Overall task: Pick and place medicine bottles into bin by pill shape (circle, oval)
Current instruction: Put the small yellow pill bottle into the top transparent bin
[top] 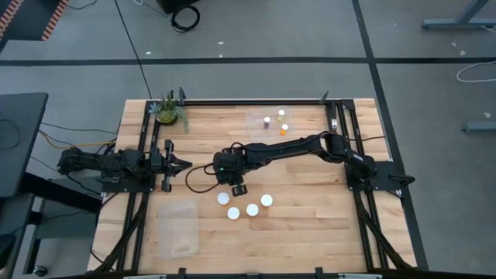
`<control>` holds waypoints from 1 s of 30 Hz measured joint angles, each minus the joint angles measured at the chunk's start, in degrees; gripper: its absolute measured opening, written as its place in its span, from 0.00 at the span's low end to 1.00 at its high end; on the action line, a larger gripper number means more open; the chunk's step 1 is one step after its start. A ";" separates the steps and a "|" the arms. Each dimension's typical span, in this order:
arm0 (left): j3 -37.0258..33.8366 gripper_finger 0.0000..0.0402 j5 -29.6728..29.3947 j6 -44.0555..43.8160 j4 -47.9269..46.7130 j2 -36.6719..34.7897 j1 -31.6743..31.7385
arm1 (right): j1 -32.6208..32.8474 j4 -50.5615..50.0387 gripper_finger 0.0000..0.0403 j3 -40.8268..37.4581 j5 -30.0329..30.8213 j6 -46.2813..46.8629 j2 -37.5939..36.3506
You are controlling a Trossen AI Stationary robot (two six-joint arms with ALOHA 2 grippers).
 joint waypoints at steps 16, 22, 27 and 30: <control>-0.02 0.08 -0.02 0.02 -0.15 0.37 -0.02 | -6.10 -11.12 0.33 0.34 12.42 4.35 -12.39; -0.02 0.07 0.00 0.02 -0.11 0.37 0.00 | -10.60 -12.95 0.33 -1.41 12.48 5.62 -16.26; -0.02 0.08 -0.02 0.00 -0.09 0.37 0.00 | -15.02 -10.66 0.33 -7.84 12.45 5.92 -19.56; -0.02 0.09 -0.02 0.00 -0.07 0.37 0.00 | -17.88 -6.07 0.33 -14.17 12.45 6.00 -22.19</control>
